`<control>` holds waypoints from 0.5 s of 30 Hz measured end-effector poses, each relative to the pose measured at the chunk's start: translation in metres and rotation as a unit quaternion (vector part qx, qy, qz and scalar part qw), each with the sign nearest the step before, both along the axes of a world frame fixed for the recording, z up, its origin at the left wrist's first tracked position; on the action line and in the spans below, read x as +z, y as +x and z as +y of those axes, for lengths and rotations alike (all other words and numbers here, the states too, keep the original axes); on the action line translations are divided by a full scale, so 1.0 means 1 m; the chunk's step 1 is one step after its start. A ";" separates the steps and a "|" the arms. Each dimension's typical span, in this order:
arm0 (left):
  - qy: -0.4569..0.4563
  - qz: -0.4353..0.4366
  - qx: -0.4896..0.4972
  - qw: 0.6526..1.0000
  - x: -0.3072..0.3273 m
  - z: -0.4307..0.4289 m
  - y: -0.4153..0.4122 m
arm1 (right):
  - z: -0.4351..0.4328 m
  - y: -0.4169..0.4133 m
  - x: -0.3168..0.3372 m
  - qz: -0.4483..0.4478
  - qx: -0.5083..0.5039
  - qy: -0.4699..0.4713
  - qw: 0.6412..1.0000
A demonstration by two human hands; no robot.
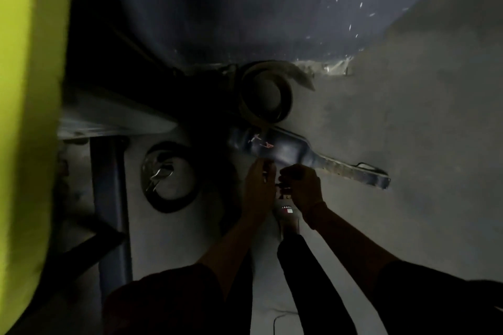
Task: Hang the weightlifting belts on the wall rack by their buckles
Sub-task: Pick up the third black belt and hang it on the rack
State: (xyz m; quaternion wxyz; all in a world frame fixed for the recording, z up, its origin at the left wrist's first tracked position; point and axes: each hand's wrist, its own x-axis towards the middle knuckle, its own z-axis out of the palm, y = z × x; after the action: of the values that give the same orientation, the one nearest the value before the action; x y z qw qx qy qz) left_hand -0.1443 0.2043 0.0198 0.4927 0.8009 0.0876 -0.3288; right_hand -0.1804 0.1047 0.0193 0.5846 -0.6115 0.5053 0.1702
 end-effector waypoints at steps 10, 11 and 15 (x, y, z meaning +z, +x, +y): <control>0.036 0.012 0.080 0.996 -0.185 -0.013 0.044 | -0.021 0.049 -0.183 -0.012 0.216 -0.048 0.975; 0.038 0.010 0.103 0.994 -0.206 -0.007 0.051 | -0.018 0.064 -0.200 -0.017 0.236 -0.047 0.970; 0.038 0.037 0.190 0.980 -0.279 0.016 0.083 | 0.001 0.120 -0.261 -0.074 0.290 -0.060 0.952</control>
State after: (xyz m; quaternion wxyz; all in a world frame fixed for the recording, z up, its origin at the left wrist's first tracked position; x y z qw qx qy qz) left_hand -0.0616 0.2199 -0.2595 0.5119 0.7752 0.2686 -0.2547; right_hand -0.0600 0.1059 -0.2418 0.5081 -0.7764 0.2712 0.2559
